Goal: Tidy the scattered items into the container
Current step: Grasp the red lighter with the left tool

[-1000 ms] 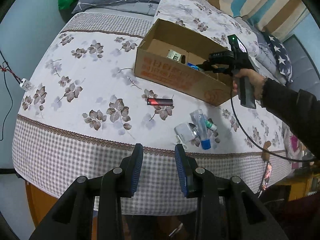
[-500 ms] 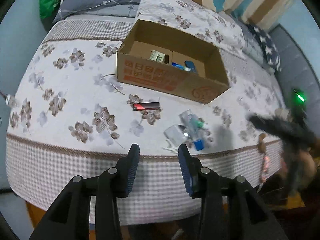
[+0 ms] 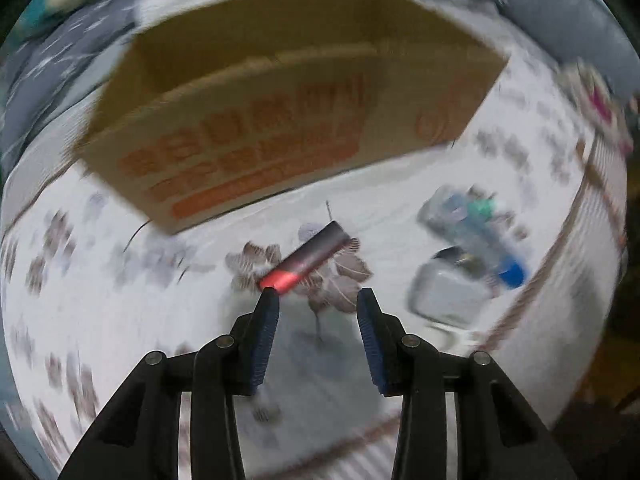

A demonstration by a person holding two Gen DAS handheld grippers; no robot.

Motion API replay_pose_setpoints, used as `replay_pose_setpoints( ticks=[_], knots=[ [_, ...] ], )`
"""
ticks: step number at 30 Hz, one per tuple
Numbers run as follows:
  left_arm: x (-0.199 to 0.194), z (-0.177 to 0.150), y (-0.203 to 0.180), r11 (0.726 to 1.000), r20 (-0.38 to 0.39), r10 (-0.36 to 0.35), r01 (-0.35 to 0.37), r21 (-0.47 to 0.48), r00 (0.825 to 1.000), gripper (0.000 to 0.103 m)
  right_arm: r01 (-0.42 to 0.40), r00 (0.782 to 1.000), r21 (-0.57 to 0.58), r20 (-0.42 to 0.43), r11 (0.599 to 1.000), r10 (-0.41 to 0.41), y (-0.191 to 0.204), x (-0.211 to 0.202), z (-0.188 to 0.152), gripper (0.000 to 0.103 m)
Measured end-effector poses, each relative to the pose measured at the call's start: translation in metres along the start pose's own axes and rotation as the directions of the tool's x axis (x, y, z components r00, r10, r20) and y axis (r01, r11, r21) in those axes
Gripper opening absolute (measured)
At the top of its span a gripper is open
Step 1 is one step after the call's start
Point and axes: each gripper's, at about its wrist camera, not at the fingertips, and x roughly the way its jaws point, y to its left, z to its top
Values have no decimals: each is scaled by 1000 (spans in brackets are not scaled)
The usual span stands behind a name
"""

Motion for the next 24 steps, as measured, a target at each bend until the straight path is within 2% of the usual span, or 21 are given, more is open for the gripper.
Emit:
replay_pose_setpoints(
  ticks=[3, 8, 9, 10, 11, 15, 17, 20, 22, 24],
  knots=[
    [28, 9, 4, 998, -17, -6, 7, 61, 1000, 40, 11, 1000, 44, -22, 999, -10, 0, 11, -16, 103],
    [55, 12, 13, 995, -70, -57, 63, 83, 996, 39, 17, 999, 91, -39, 996, -14, 3, 23, -33, 103],
    [56, 12, 15, 994, -73, -63, 69, 80, 995, 36, 19, 999, 95, -39, 995, -16, 3, 24, -34, 103],
    [55, 13, 16, 995, -78, -64, 70, 74, 995, 24, 23, 999, 99, -37, 995, -19, 4, 26, -35, 103],
    [55, 13, 19, 995, -85, -65, 70, 64, 994, 20, 25, 999, 105, -35, 994, -22, 3, 27, -35, 103],
    [48, 12, 24, 997, -110, -73, 75, 14, 991, 19, 23, 1000, 124, -8, 992, -23, 3, 27, -29, 103],
    [37, 8, 27, 993, -90, -112, 108, -47, 990, 19, 21, 1000, 114, 4, 993, -21, 6, 26, -23, 103],
    [2, -5, 38, 960, 6, -195, 192, -206, 981, 19, 10, 1000, 87, 12, 996, -11, 11, 28, -12, 103],
    [-29, -17, 42, 917, 82, -244, 258, -304, 966, 19, 2, 1000, 53, 15, 999, -3, 15, 32, -3, 103],
    [-65, -31, 39, 883, 146, -272, 307, -356, 951, 19, -2, 1000, 13, 13, 1000, 2, 20, 40, 5, 103]
  ],
)
